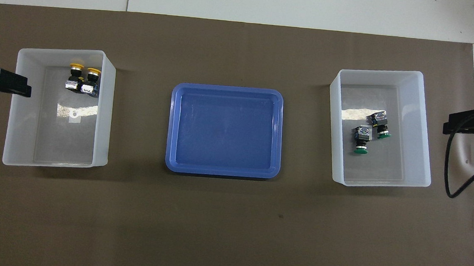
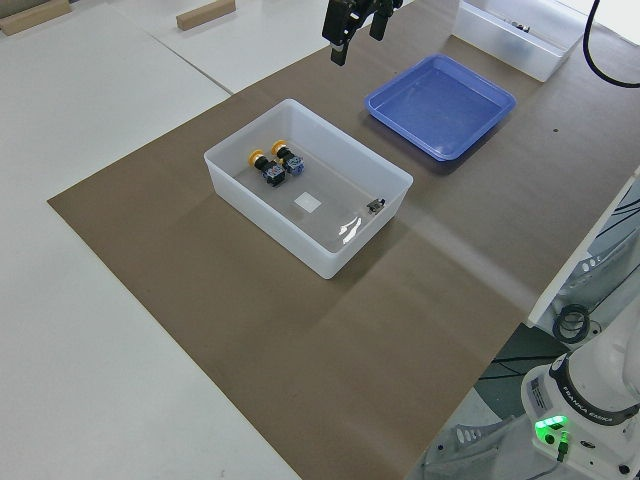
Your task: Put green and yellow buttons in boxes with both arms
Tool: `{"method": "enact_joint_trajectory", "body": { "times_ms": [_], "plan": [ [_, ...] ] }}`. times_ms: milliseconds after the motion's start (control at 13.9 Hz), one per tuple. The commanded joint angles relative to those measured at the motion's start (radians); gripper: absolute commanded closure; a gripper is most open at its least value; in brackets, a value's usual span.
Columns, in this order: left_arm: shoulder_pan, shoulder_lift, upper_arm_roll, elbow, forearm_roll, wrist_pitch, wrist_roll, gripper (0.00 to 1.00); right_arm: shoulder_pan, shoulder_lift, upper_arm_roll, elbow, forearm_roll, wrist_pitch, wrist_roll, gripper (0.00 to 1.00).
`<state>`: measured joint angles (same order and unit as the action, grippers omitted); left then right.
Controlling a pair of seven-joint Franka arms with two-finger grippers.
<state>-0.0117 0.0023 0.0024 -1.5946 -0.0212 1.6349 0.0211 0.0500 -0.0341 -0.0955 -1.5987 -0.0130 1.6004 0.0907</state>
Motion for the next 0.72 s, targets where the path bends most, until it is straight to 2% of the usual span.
{"method": "enact_joint_trajectory", "body": {
  "times_ms": [0,288,649],
  "plan": [
    [-0.008,-0.076,0.01,-0.091,-0.016,-0.026,0.014,0.0,-0.004,-0.018,0.008,-0.018,0.001,-0.005,0.007,0.0],
    [-0.01,-0.078,0.011,-0.099,-0.006,0.023,0.005,0.0,-0.004,-0.018,0.008,-0.018,0.001,-0.005,0.007,0.0],
    [-0.01,-0.077,0.011,-0.102,-0.003,0.025,0.002,0.0,-0.004,-0.018,0.008,-0.018,0.001,-0.005,0.007,0.0]
  ]
}}
